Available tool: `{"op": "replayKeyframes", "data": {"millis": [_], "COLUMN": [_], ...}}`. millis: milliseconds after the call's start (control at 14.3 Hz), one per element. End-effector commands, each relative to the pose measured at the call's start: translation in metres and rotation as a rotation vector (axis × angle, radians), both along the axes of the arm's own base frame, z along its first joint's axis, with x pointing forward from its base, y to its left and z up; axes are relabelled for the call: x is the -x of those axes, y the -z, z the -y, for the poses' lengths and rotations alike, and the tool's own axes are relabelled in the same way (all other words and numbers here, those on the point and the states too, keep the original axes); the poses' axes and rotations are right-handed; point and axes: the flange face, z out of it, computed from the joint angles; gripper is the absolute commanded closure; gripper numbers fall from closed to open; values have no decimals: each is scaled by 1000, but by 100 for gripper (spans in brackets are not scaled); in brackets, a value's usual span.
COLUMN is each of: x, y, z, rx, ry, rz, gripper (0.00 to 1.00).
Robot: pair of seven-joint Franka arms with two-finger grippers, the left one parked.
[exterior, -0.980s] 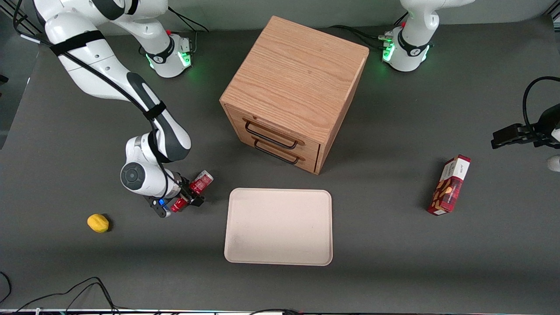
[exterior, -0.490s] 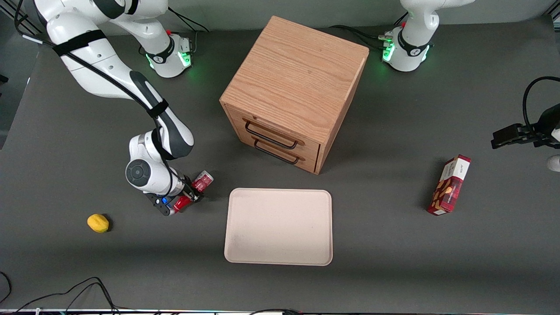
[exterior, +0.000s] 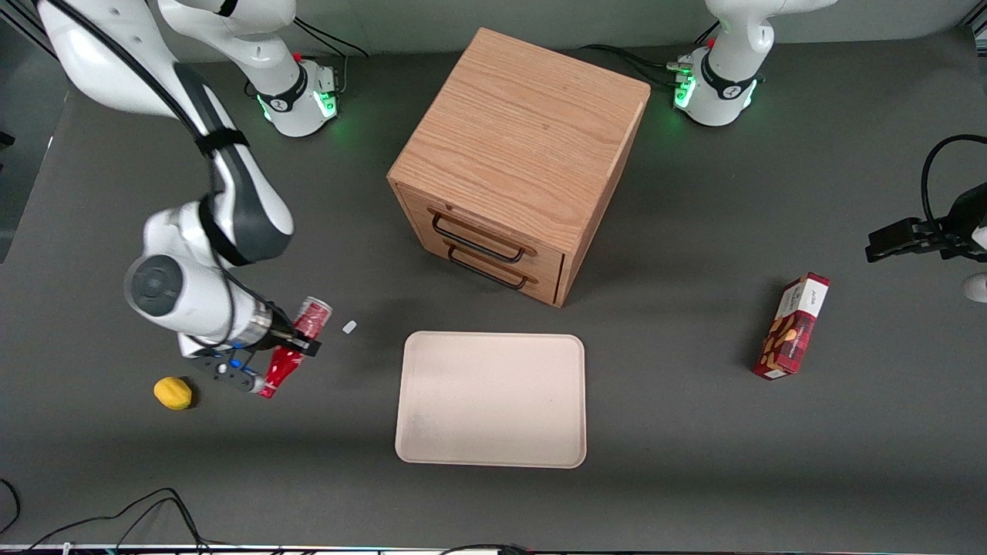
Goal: Place coke bottle on tray
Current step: 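Lift the bottle and carry it with the right gripper over the tray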
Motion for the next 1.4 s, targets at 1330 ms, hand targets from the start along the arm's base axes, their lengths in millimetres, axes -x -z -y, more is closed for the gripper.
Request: {"op": "replayKeyframes", "data": {"millis": [1330], "x": [-74], "y": [180], "z": [-157], "rx": [-241], "ry": [-260], "rz": [86], "gripper": [100]}}
